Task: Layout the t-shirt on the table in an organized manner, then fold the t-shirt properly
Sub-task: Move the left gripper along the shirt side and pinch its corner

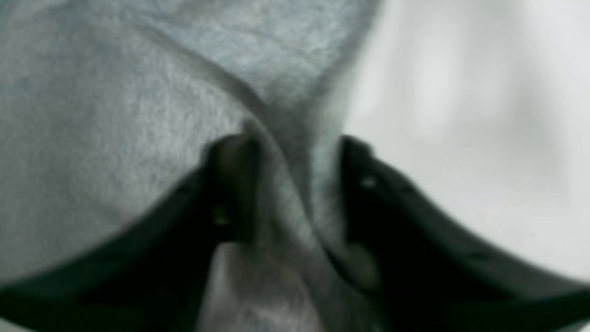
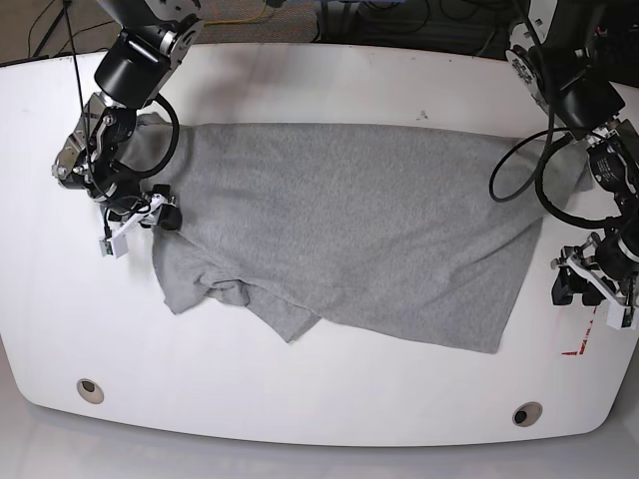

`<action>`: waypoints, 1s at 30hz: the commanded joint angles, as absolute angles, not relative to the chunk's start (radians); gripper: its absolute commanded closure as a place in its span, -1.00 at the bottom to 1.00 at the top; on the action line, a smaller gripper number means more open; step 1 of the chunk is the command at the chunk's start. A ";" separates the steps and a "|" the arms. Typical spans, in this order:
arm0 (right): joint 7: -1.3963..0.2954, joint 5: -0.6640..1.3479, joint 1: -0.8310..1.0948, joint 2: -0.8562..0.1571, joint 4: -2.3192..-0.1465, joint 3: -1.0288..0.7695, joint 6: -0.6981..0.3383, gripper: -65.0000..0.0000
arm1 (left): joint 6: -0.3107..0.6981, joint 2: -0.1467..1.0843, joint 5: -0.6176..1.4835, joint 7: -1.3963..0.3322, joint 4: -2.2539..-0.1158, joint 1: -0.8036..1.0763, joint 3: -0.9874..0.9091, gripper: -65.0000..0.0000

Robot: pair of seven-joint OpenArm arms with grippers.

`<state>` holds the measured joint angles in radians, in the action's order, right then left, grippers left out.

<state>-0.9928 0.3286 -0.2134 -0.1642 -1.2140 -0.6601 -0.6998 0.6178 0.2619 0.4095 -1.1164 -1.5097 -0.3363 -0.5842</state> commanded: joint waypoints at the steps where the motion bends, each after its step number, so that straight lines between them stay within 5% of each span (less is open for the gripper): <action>1: -1.015 0.311 -0.225 -0.177 -1.219 -0.656 -0.698 0.64 | 0.616 0.277 0.387 -1.082 -1.489 -0.366 -0.584 0.03; 4: -1.018 0.311 -0.239 -0.177 -1.221 -0.656 -0.698 0.80 | 0.616 0.275 0.349 -1.061 -1.449 -0.387 -0.561 0.03; 25: -1.021 0.306 -0.240 -0.176 -1.300 -0.622 -0.698 0.82 | 0.611 0.272 0.308 -0.822 -1.104 -0.481 -0.464 0.04; 30: -1.021 0.308 -0.240 -0.176 -1.300 -0.615 -0.698 0.82 | 0.535 0.272 0.308 -0.728 -0.980 -0.521 -0.463 0.03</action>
